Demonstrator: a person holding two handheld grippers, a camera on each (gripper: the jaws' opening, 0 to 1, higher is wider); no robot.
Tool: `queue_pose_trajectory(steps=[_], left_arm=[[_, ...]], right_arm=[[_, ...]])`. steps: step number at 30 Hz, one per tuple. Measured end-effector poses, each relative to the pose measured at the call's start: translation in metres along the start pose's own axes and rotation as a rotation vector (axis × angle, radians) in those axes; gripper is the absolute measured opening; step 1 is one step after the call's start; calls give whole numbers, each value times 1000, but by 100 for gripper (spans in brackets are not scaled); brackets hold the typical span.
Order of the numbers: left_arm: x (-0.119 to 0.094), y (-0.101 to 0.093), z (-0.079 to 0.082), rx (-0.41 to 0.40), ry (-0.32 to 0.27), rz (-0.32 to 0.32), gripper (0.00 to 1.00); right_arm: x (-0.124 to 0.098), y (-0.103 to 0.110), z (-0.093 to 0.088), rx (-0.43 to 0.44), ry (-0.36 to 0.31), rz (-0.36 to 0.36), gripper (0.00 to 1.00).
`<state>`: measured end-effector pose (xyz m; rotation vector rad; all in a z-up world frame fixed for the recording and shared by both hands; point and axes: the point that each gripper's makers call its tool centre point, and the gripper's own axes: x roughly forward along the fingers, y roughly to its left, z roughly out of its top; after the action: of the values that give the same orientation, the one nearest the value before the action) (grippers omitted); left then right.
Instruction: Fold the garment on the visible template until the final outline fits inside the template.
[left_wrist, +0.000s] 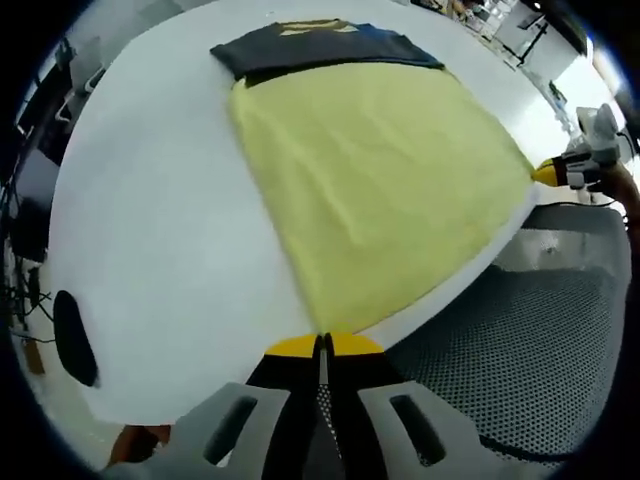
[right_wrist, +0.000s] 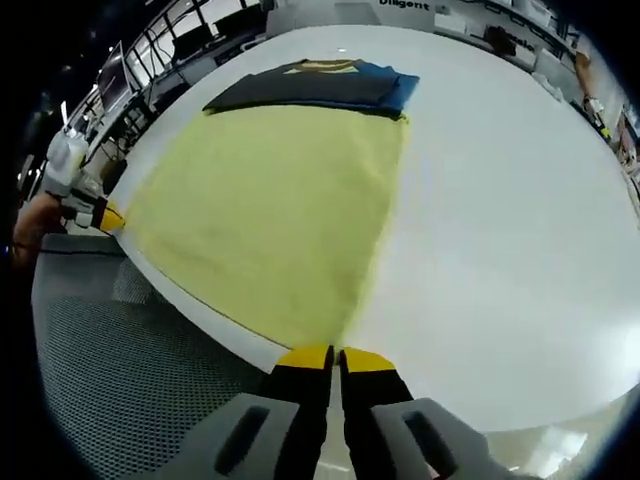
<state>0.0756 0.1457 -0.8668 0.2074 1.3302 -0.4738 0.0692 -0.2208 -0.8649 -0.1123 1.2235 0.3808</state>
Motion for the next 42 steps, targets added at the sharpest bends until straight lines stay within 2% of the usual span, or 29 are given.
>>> queue_pose_trajectory(steps=[11, 25, 28, 33, 37, 42], left_arm=[[-2, -4, -12, -14, 26, -14, 0], [-3, -7, -17, -10, 34, -29, 0], [-4, -6, -15, -46, 6, -31, 0], [-8, -7, -14, -45, -10, -46, 0], [-15, -5, -5, -48, -47, -40, 0], [-27, 0, 15, -62, -116, -25, 0]], right_arm=[[-4, 7, -13, -14, 59, 27, 0], [-6, 10, -18, -26, 83, 28, 0], [-8, 9, -14, -20, 70, 26, 0], [-15, 8, -6, -18, 43, 23, 0], [-21, 7, 6, -19, -1, 20, 0], [-28, 4, 25, -30, -59, 1, 0]])
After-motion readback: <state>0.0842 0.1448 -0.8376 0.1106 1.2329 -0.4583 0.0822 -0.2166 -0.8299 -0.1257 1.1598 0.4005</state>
